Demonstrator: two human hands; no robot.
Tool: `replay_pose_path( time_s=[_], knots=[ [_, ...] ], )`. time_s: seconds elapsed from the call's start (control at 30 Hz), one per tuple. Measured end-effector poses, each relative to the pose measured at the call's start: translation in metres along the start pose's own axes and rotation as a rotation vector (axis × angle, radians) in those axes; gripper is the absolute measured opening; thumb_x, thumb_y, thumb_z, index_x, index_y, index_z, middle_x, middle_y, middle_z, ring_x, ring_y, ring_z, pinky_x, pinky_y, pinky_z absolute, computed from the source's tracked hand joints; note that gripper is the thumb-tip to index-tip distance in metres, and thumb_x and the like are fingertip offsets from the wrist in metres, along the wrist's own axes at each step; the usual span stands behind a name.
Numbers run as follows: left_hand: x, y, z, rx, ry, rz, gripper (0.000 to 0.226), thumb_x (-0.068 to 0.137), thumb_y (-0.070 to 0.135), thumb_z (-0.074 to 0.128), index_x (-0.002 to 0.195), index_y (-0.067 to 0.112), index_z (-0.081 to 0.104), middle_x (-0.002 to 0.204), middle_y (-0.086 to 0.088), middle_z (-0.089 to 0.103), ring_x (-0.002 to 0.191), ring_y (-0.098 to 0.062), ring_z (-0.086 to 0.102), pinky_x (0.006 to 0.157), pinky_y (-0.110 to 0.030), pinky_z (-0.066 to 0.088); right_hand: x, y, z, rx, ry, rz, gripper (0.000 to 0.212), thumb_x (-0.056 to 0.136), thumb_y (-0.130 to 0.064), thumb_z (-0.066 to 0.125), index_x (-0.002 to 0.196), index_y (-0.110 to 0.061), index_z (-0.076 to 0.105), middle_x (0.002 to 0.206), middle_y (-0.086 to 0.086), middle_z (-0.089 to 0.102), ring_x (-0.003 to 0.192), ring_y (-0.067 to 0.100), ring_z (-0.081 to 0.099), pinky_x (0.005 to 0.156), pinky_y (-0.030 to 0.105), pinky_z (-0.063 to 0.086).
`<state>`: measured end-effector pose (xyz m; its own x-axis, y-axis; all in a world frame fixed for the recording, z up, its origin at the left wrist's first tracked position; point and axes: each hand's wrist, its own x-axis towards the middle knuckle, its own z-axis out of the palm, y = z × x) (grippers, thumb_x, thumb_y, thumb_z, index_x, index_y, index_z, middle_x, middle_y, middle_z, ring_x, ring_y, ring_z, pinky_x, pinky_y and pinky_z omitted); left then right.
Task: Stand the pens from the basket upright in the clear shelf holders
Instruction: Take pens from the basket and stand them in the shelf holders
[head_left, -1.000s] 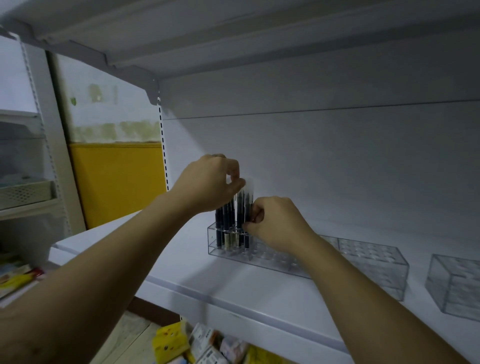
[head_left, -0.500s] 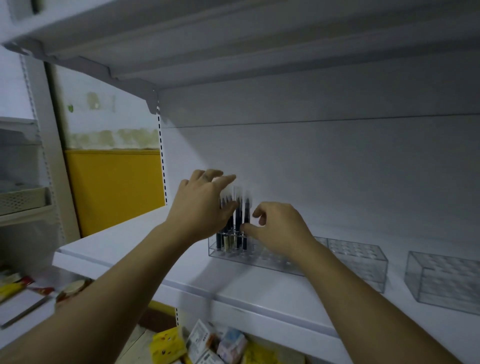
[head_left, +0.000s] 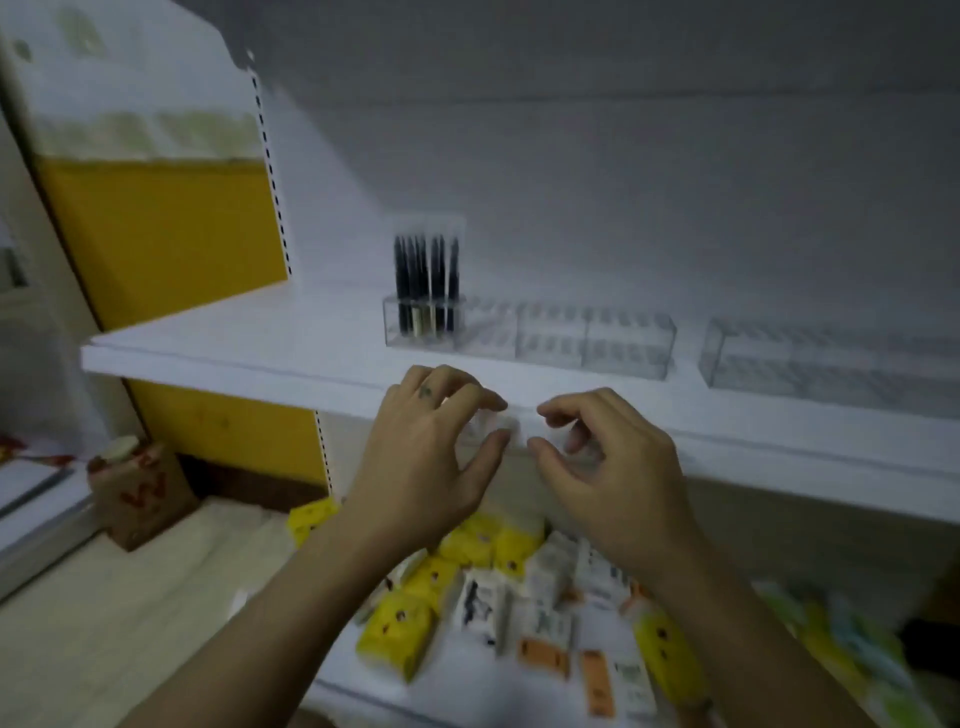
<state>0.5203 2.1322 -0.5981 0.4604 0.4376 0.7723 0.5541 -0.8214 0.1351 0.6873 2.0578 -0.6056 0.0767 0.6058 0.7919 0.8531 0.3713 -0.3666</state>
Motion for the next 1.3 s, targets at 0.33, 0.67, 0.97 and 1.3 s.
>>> replay_pose_path(
  time_s=[0.33, 0.67, 0.97, 1.3],
  knots=[
    [-0.163, 0.033, 0.105, -0.224, -0.431, -0.27, 0.02, 0.085, 0.03, 0.067, 0.099, 0.017, 0.07, 0.093, 0.002, 0.067, 0.091, -0.026, 0.06, 0.081, -0.042, 0.048, -0.187, 0.07, 0.032, -0.141, -0.542, 0.519, 0.02, 0.085, -0.03, 0.067, 0.104, -0.025, 0.065, 0.088, -0.013, 0.059, 0.077, 0.011, 0.058, 0.072, 0.031, 0.051],
    [-0.284, 0.049, 0.217, -0.226, -1.172, -0.547, 0.032, 0.085, 0.04, 0.062, 0.113, 0.024, 0.061, 0.118, 0.0, 0.063, 0.109, -0.023, 0.059, 0.088, -0.032, 0.048, -0.345, 0.118, 0.068, -0.177, -0.97, 0.96, 0.009, 0.086, -0.029, 0.061, 0.079, -0.027, 0.056, 0.085, -0.002, 0.064, 0.079, 0.02, 0.06, 0.07, 0.032, 0.051],
    [-0.398, 0.069, 0.287, -0.367, -1.481, -0.696, 0.011, 0.094, 0.02, 0.052, 0.099, 0.012, 0.058, 0.095, -0.009, 0.062, 0.084, -0.023, 0.058, 0.069, -0.03, 0.047, -0.443, 0.151, 0.103, -0.068, -1.151, 1.259, 0.016, 0.091, -0.02, 0.059, 0.1, -0.007, 0.063, 0.093, 0.015, 0.063, 0.078, 0.022, 0.057, 0.068, 0.03, 0.048],
    [-0.44, 0.084, 0.329, -0.406, -1.645, -0.719, 0.033, 0.096, 0.025, 0.048, 0.126, 0.015, 0.058, 0.12, -0.011, 0.061, 0.105, -0.026, 0.059, 0.084, -0.033, 0.051, -0.486, 0.165, 0.123, -0.156, -1.338, 1.33, 0.02, 0.095, -0.016, 0.052, 0.077, -0.01, 0.061, 0.071, 0.006, 0.053, 0.065, 0.021, 0.049, 0.061, 0.03, 0.048]
  ],
)
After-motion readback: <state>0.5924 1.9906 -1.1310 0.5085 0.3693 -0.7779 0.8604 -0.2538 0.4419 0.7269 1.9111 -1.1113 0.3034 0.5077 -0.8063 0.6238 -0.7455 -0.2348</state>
